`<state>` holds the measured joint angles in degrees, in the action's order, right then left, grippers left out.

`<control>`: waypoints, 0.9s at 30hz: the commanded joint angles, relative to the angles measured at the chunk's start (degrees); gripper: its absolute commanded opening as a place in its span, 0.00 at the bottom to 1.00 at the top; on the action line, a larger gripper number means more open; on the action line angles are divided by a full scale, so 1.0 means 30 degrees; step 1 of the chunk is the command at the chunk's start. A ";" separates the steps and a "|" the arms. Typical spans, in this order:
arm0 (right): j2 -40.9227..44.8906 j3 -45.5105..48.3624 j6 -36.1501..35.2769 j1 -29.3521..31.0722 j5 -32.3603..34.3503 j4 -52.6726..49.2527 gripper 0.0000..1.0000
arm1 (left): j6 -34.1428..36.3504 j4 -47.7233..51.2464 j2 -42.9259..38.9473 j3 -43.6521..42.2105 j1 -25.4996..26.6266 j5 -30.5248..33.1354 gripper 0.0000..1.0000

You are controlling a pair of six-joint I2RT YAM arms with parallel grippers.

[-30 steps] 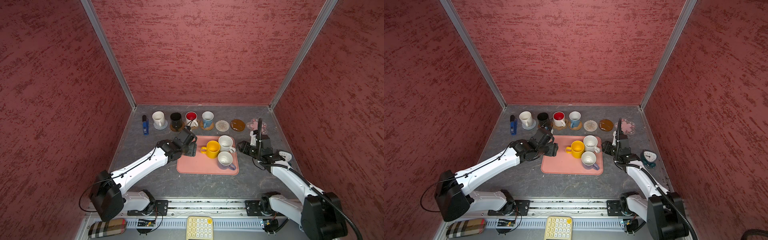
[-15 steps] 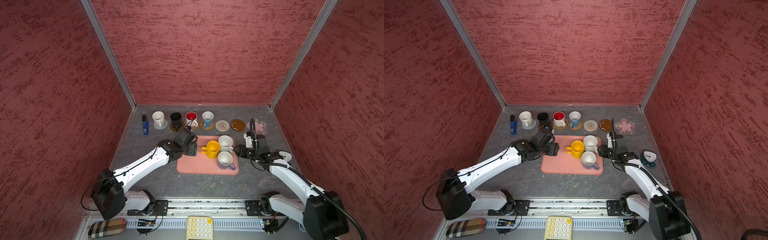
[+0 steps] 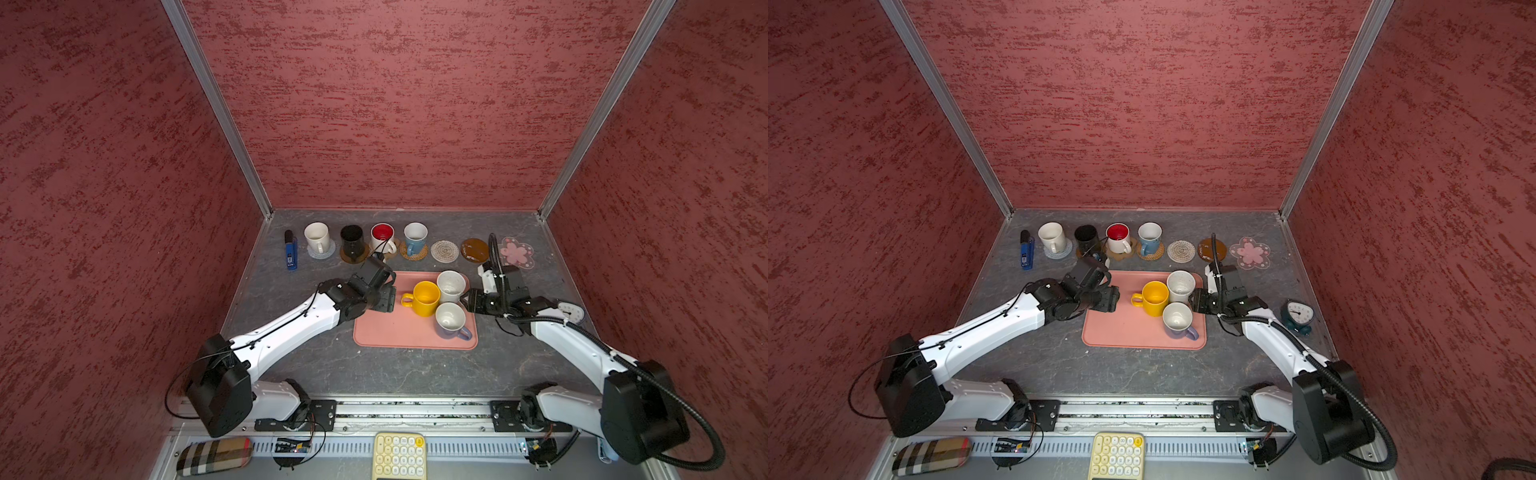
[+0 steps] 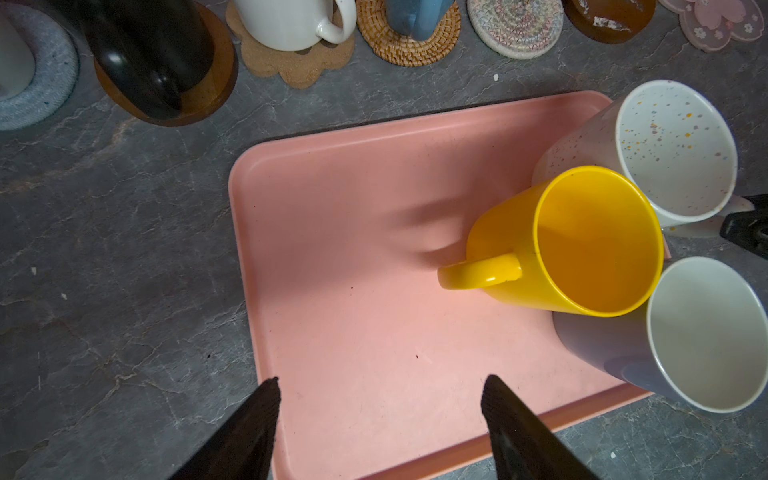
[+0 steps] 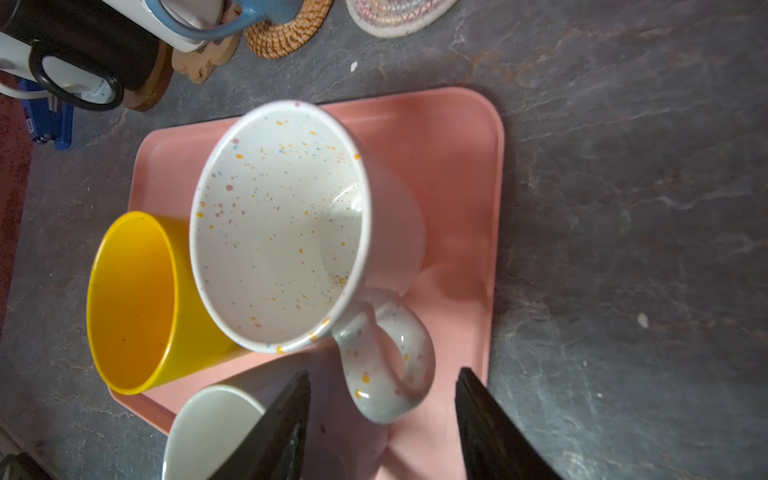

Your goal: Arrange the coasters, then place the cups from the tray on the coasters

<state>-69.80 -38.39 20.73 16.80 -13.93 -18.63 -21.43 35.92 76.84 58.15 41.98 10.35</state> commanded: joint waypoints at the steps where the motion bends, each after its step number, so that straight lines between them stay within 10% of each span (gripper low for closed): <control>1: -0.0466 -0.0649 -0.0406 0.0156 0.0090 0.0266 0.59 | -0.0012 -0.0394 0.0190 -0.0165 -0.0202 -0.0204 0.77; 27: -0.3530 -0.2613 -0.0584 0.1951 0.1294 0.0765 0.48 | 0.0202 -0.0812 0.0443 -0.0381 -0.0844 -0.0667 0.77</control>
<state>-80.01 -44.51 19.90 21.98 -12.88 -18.15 -21.19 34.85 77.73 57.89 39.81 8.99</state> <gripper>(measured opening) 0.482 0.772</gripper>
